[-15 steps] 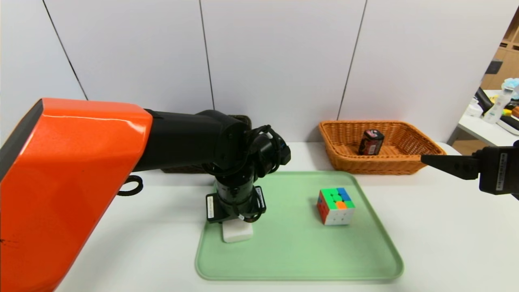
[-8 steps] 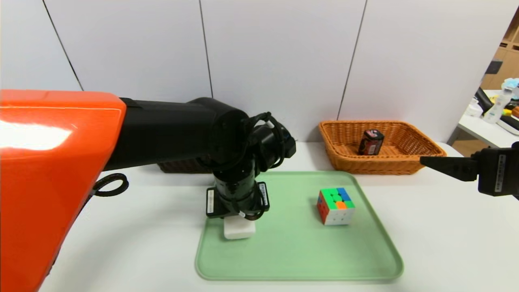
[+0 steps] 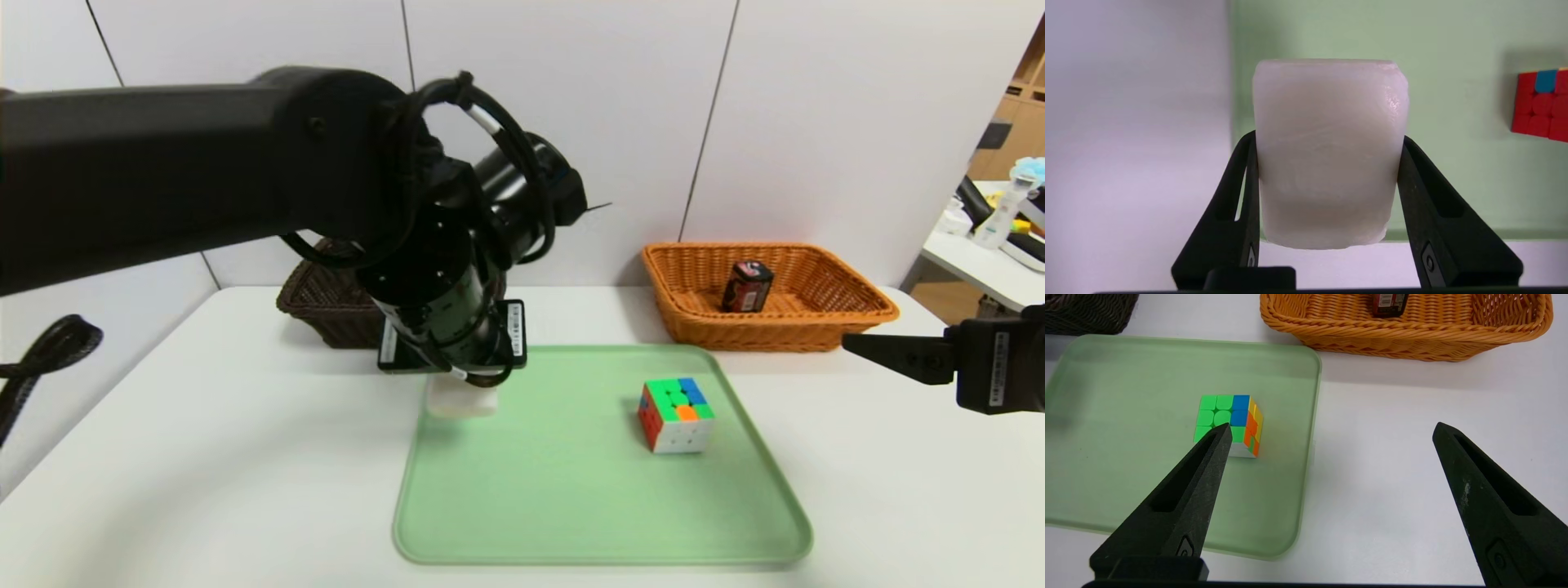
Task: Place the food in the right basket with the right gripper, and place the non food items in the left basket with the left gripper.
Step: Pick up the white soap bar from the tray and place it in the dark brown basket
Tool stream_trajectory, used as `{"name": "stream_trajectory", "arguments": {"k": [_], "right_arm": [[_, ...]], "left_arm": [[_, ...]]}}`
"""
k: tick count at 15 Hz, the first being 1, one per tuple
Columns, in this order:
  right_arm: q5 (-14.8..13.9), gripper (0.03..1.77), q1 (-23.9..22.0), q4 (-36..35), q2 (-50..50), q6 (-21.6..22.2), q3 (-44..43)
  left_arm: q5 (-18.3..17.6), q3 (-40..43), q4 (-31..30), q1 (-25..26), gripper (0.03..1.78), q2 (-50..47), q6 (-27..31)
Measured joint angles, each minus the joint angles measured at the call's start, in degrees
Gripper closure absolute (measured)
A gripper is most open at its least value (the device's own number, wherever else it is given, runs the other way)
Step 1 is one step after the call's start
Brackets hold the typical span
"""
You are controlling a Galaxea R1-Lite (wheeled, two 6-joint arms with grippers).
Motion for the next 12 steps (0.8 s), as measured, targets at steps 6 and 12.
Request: {"name": "stream_trajectory", "arguments": {"k": [6,12], "right_arm": [[0.02,0.11,0.12,0.02,-0.09,0.02,0.09],[0.02,0.11,0.17,0.09,-0.91,0.02,1.45]], "left_arm": [[2.23,-0.10,-13.42,11.08,0.84,-3.97,16.36],[2.26,-0.51,-23.71,22.38,0.84,-0.16,25.95]]}}
